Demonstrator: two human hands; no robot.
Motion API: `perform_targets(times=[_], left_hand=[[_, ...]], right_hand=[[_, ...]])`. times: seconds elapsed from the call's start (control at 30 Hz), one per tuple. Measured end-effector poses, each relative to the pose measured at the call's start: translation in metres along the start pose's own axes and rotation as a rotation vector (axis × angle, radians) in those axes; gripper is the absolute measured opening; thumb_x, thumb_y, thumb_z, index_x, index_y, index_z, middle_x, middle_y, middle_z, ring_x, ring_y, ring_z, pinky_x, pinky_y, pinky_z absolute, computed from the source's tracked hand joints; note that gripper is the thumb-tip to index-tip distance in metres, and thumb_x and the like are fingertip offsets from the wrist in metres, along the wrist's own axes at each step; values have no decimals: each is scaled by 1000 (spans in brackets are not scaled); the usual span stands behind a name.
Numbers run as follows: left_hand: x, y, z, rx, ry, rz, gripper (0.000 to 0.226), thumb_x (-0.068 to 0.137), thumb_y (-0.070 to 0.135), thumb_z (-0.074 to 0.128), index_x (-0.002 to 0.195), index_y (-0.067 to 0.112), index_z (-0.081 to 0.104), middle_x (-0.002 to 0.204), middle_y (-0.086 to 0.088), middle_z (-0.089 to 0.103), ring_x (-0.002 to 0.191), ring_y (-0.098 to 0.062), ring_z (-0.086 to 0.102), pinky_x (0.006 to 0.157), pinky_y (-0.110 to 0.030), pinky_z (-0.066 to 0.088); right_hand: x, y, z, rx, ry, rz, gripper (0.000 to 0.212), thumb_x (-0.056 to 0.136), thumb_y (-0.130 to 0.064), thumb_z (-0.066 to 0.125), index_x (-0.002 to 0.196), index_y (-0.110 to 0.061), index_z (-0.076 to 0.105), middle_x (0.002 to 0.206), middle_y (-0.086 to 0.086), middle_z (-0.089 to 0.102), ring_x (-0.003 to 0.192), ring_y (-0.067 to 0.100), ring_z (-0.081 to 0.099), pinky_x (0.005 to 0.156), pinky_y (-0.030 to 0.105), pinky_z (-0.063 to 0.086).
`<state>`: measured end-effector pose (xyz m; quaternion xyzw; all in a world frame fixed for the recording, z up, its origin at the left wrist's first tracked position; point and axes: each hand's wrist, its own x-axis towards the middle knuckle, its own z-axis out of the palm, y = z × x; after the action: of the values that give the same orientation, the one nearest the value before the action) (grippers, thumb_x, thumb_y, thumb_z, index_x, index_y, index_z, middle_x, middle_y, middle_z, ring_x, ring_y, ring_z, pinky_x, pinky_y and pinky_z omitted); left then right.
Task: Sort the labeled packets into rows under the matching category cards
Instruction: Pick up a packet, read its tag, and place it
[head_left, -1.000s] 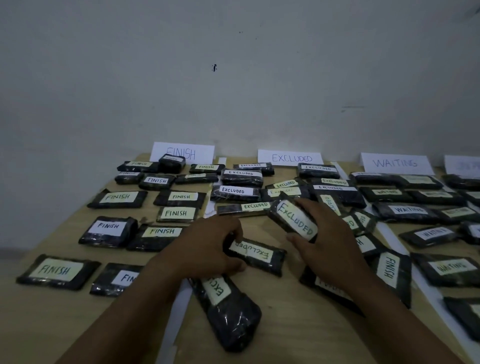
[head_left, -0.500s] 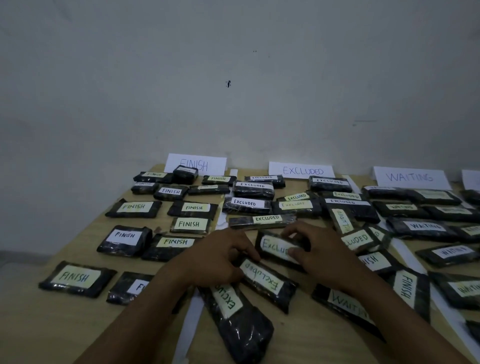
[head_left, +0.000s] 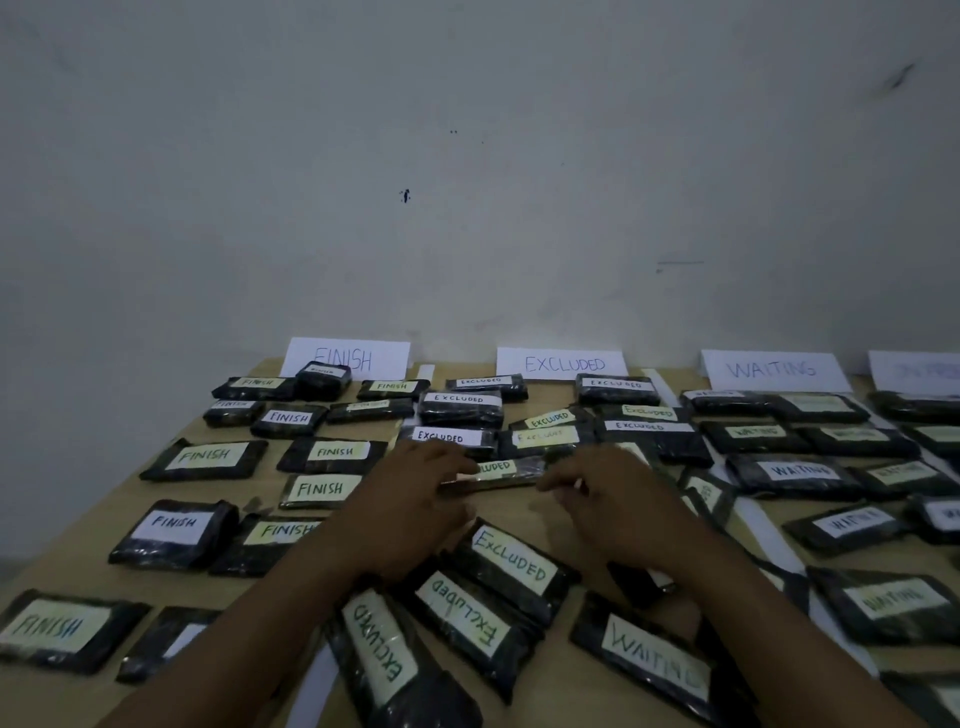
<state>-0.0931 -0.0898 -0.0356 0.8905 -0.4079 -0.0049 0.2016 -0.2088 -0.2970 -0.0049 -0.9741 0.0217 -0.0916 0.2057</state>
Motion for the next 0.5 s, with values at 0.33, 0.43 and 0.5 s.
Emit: perform_targets(times=[0.33, 0.43, 0.5], left_hand=[[16, 5, 7, 96, 44, 65, 41, 81, 52, 38, 103, 33, 68, 122, 22, 54, 113, -6, 41, 89, -27, 31], [17, 0, 8, 8, 66, 70, 34, 80, 48, 43, 95, 32, 69, 114, 20, 60, 107, -4, 44, 87, -27, 33], [16, -3, 12, -4, 87, 85, 34, 80, 49, 43, 94, 33, 69, 115, 22, 59, 108, -4, 43, 84, -27, 29]], right_hand=[[100, 54, -20, -168, -52, 83, 37, 95, -12, 46, 129, -21, 58, 134, 4, 57, 124, 20, 51, 102, 33, 40], [125, 57, -17, -149, -167, 110, 41, 92, -10, 51, 131, -22, 57, 138, 4, 54, 127, 20, 48, 106, 33, 38], [138, 57, -16, -197, -278, 115, 42, 90, -15, 58, 132, -23, 55, 135, 3, 55, 123, 20, 50, 104, 32, 39]])
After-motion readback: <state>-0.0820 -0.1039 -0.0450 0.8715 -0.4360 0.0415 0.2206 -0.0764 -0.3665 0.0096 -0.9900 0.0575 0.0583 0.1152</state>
